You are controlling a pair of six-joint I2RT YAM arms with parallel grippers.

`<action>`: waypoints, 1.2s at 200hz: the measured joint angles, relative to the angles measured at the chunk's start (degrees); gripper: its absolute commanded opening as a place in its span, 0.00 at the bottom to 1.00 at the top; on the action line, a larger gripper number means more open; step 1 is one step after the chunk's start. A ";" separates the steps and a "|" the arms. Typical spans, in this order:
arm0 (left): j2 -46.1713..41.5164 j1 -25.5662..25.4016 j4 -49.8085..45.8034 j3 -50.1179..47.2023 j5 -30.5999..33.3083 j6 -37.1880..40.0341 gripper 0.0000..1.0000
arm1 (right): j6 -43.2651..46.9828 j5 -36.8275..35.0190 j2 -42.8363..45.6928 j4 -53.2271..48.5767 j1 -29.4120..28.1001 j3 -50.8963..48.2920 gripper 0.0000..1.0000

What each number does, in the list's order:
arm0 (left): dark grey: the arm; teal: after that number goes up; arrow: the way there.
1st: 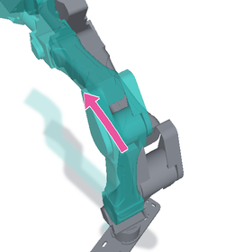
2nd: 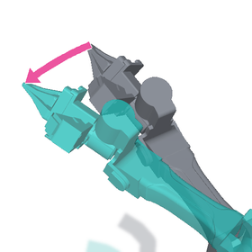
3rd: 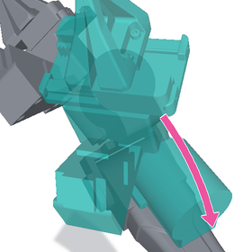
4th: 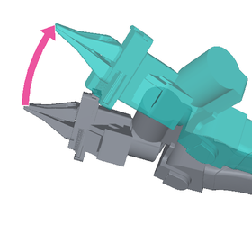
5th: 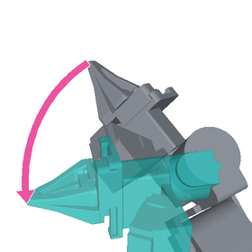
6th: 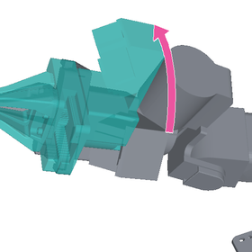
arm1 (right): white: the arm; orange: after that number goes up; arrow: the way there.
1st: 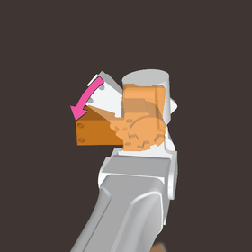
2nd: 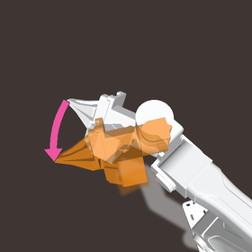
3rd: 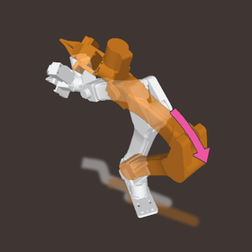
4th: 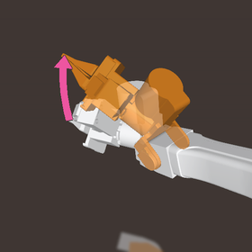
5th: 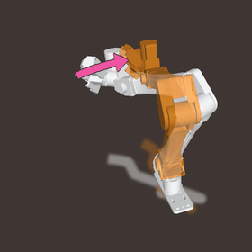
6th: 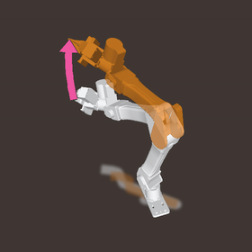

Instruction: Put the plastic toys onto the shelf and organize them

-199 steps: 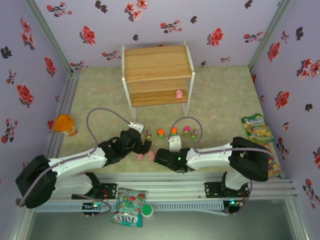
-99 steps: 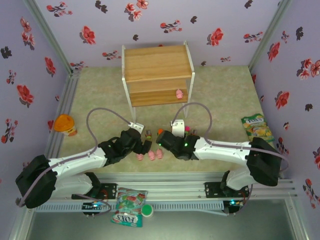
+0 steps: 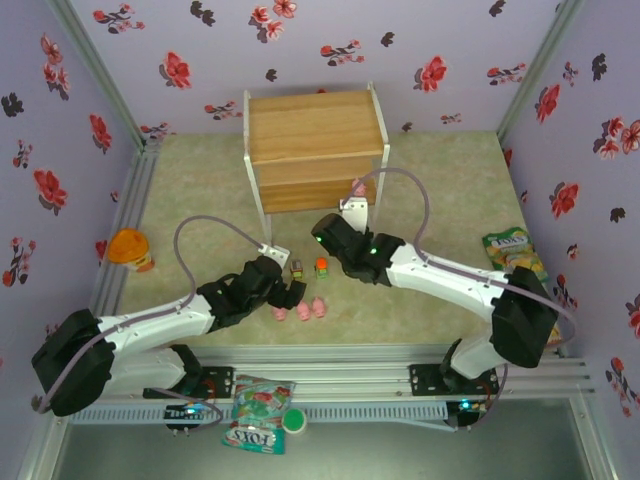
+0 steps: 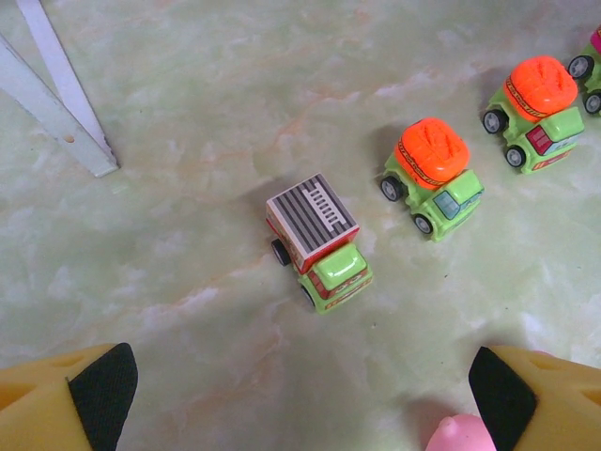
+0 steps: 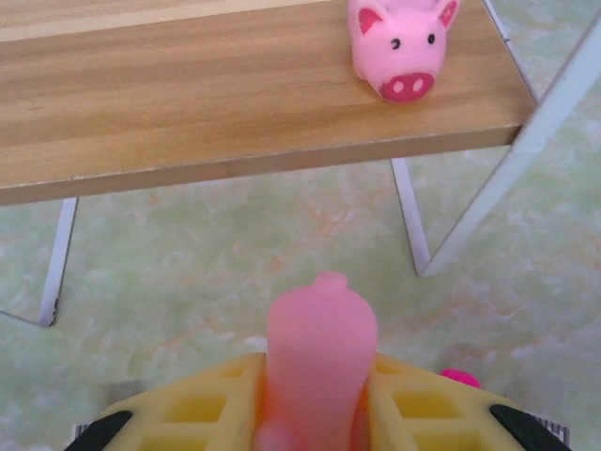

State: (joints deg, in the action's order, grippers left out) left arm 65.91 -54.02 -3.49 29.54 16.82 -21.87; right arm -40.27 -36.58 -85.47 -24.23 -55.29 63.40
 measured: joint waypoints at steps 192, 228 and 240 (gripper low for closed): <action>-0.24 0.00 0.46 0.00 -2.47 0.20 0.96 | 8.85 2.51 -6.97 4.26 8.39 11.02 0.29; -0.24 0.00 0.46 0.00 -2.47 0.22 0.95 | 9.99 2.80 -9.68 4.96 8.72 13.09 0.30; -0.24 0.00 0.46 0.00 -2.47 0.22 0.95 | 10.34 2.80 -10.23 5.16 8.96 13.46 0.30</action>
State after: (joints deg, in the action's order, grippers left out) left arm 65.67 -54.02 -3.03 29.54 14.35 -21.65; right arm -29.93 -33.78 -95.70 -19.07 -46.33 76.86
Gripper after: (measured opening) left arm 0.956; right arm 0.301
